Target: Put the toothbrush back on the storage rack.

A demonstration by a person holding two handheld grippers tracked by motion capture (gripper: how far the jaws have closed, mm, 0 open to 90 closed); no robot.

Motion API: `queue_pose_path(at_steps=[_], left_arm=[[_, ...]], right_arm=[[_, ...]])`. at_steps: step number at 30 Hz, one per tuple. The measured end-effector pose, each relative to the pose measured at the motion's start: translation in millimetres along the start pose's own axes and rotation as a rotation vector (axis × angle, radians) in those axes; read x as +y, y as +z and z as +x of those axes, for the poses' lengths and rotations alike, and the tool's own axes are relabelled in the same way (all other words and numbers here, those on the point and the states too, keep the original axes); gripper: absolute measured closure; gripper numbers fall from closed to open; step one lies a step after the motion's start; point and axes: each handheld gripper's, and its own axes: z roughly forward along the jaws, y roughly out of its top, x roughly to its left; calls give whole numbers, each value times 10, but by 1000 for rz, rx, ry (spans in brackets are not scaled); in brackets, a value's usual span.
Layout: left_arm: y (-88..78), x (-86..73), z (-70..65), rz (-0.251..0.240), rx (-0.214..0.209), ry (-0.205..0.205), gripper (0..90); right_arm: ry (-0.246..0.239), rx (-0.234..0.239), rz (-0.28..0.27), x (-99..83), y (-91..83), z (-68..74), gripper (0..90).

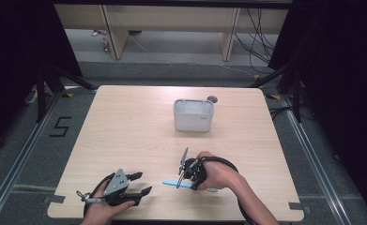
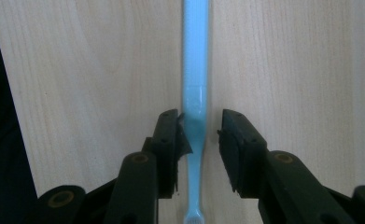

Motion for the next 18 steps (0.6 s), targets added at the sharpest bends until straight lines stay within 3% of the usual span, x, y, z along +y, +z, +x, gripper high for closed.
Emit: queue_pose_path(at_steps=[8, 9, 10, 18], left_arm=[[-4, -2, 1, 0, -1, 0, 353], [-5, -2, 2, 0, -1, -1, 353], [-5, -1, 4, 1, -1, -1, 352], [-4, -1, 0, 2, -2, 3, 352]], right_arm=[[-40, 3, 13, 58, 20, 5, 708], [-18, 5, 29, 64, 13, 21, 713], [-46, 7, 34, 71, 15, 1, 717], [-35, 2, 66, 101, 15, 15, 723]])
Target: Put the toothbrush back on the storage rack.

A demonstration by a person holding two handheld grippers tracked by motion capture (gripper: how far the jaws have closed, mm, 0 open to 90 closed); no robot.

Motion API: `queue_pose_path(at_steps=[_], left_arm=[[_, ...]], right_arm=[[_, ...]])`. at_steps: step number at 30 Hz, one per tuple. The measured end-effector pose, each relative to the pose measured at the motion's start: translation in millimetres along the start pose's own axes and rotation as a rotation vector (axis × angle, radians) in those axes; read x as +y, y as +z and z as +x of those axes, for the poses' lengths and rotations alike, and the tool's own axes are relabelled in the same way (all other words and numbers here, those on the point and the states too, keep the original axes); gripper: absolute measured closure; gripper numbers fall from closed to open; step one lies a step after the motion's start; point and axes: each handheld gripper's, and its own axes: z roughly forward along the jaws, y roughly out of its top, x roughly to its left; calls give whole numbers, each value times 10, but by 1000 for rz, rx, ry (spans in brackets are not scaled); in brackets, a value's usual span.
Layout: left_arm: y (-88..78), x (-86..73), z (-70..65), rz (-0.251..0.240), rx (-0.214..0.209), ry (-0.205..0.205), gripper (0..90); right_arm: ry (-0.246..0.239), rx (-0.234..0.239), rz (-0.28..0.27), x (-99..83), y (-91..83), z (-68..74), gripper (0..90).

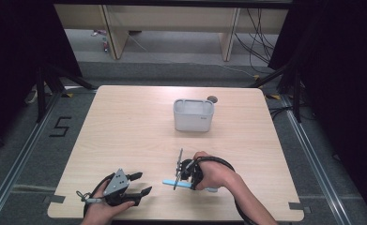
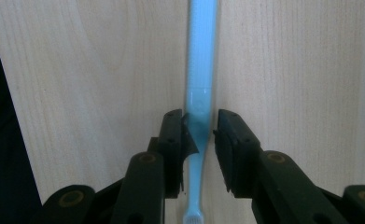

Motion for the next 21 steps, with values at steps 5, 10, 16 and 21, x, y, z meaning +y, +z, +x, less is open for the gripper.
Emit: queue_pose_path(at_steps=[5, 10, 16, 21], left_arm=[[-1, 1, 0, 3, -1, -2, 352], [1, -1, 1, 0, -1, -3, 352], [1, 0, 2, 1, -3, -3, 352], [-3, 2, 2, 7, -2, -2, 351]], right_arm=[[-20, -7, 4, 19, 16, -5, 726], [-41, -3, 19, 58, 24, -20, 729], [-24, -8, 37, 84, 55, 3, 748], [-44, -23, 48, 95, 52, -4, 780]])
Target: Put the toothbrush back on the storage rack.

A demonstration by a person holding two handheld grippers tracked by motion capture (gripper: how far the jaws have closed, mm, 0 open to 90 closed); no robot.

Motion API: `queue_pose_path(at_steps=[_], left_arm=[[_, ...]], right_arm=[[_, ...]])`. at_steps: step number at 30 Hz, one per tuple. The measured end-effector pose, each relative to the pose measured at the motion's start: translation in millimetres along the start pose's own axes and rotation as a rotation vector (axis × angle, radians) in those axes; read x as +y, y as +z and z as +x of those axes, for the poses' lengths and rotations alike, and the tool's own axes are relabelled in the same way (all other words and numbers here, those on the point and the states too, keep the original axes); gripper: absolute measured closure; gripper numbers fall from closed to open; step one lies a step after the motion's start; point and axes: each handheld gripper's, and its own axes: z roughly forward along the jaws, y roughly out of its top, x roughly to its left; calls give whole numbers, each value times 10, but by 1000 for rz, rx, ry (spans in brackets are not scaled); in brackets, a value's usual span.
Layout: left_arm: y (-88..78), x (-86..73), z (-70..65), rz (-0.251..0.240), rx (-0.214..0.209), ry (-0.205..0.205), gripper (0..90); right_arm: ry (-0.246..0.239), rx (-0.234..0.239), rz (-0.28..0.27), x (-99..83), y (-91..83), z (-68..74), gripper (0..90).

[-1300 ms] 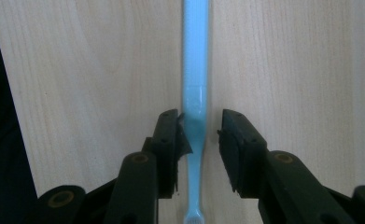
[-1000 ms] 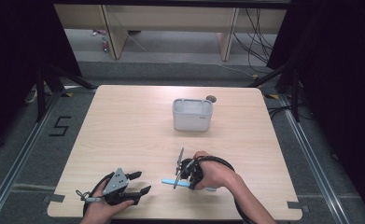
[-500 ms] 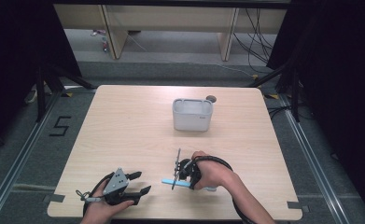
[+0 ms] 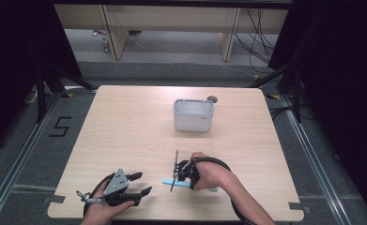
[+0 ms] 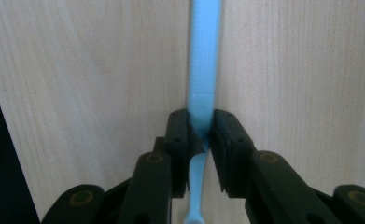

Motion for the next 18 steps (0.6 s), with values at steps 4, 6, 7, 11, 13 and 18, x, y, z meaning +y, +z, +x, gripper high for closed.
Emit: queue_pose_path(at_steps=[4, 6, 7, 11, 13, 18], left_arm=[[7, 1, 1, 2, -7, 9, 351], [17, 3, 3, -2, -17, 10, 351], [16, 28, -4, -8, -24, 11, 351], [4, 125, -12, 3, -63, 43, 352], [25, 184, -21, 5, -106, 60, 356], [103, 324, -92, 63, -194, 146, 410]], right_arm=[[-6, 18, -19, -1, 15, 0, 789], [-28, 20, -31, -4, 12, -1, 792], [-35, 25, -26, -12, -4, -2, 793], [-55, 33, -18, -51, -78, 10, 794], [-96, 41, -28, -68, -110, 12, 794], [-154, 67, -35, -97, -215, 77, 794]])
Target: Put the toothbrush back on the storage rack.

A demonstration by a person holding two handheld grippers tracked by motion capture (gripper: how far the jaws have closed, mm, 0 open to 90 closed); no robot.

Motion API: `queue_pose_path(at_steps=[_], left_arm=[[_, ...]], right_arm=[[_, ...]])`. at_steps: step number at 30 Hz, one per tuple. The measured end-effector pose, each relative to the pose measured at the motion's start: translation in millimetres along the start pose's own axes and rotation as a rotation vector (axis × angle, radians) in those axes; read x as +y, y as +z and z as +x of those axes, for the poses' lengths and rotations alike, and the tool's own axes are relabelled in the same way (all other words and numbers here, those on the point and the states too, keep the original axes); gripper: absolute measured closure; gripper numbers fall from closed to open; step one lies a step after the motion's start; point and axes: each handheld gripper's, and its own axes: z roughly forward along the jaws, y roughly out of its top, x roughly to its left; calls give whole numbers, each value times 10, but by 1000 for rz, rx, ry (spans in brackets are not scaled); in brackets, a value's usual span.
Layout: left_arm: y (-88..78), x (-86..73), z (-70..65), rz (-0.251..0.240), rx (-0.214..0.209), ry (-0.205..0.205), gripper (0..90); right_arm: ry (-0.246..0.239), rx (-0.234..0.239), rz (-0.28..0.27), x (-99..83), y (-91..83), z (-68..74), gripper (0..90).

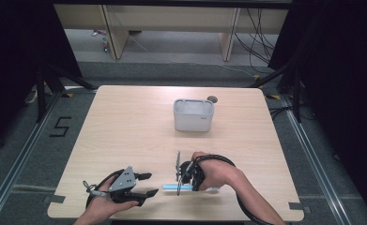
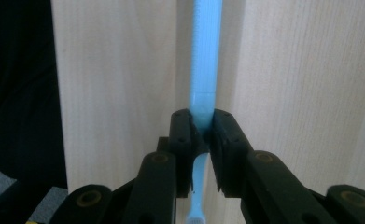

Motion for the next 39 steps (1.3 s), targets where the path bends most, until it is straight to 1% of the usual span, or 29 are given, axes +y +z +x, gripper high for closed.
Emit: queue_pose_path(at_steps=[1, 2, 3, 4, 7, 8, 9, 10, 11, 12, 13, 14, 18, 19, 20, 21, 22, 24, 25, 26, 28, 29, 30, 31, 33, 35, 36, 37, 39], left_arm=[[32, 33, -6, 16, -24, 22, 415], [57, 56, -17, 26, -37, 32, 418], [73, 75, -16, 41, -49, 44, 420], [99, 93, -16, 55, -70, 55, 422], [178, 130, -46, 76, -100, 86, 447], [178, 130, -46, 76, -100, 86, 453], [222, 134, -46, 86, -107, 94, 459], [243, 129, -52, 79, -114, 82, 465], [259, 127, -53, 83, -110, 88, 473], [259, 127, -53, 83, -110, 88, 483], [287, 125, -57, 89, -123, 89, 494], [301, 125, -54, 89, -131, 96, 505], [327, 126, -68, 95, -136, 113, 560], [341, 135, -73, 91, -151, 127, 577], [347, 139, -82, 84, -152, 133, 591], [347, 139, -82, 84, -152, 133, 604], [357, 151, -95, 87, -160, 147, 613], [366, 154, -100, 86, -169, 151, 634], [380, 161, -118, 88, -180, 163, 646], [385, 163, -122, 88, -187, 168, 657], [387, 166, -131, 90, -186, 173, 670], [395, 166, -137, 89, -182, 183, 698], [395, 166, -137, 89, -182, 183, 714], [399, 171, -124, 101, -183, 198, 728], [404, 169, -120, 99, -180, 200, 768], [402, 169, -106, 98, -185, 205, 774], [402, 167, -104, 92, -184, 206, 776], [402, 167, -104, 92, -184, 206, 777], [384, 172, -99, 94, -170, 210, 778]], right_arm=[[19, 14, -13, -2, -11, 30, 794], [5, 9, -13, 4, -32, 40, 794], [13, 11, -10, 10, -47, 61, 794], [4, 16, -10, 13, -46, 60, 794], [-3, 12, 2, 40, -67, 78, 794], [-3, 12, 2, 40, -67, 78, 794], [-21, 9, -2, 62, -78, 81, 794], [-34, 10, -14, 70, -72, 81, 794], [-37, 10, 1, 83, -87, 86, 794], [-33, 13, -13, 86, -76, 95, 794], [-27, 14, 3, 103, -88, 105, 794], [-43, 10, -13, 112, -81, 103, 795], [-52, 5, -12, 133, -92, 109, 794], [-60, 6, -29, 145, -88, 112, 794], [-56, 4, -13, 154, -108, 117, 794], [-56, 4, -13, 154, -108, 117, 794], [-62, 12, -28, 174, -127, 136, 794], [-58, 7, -22, 183, -138, 147, 794], [-74, 8, -32, 200, -145, 148, 794], [-75, 1, -12, 208, -163, 152, 794], [-66, 3, -22, 208, -157, 156, 794], [-84, 0, -34, 217, -156, 147, 794], [-84, 0, -34, 217, -156, 147, 794], [-76, 6, -31, 221, -160, 157, 794], [-84, 3, -24, 223, -166, 153, 793], [-90, 1, -36, 224, -170, 150, 791], [-70, 4, -38, 216, -178, 158, 790], [-84, 1, -43, 212, -177, 148, 789], [-86, -13, -49, 205, -210, 129, 756]])
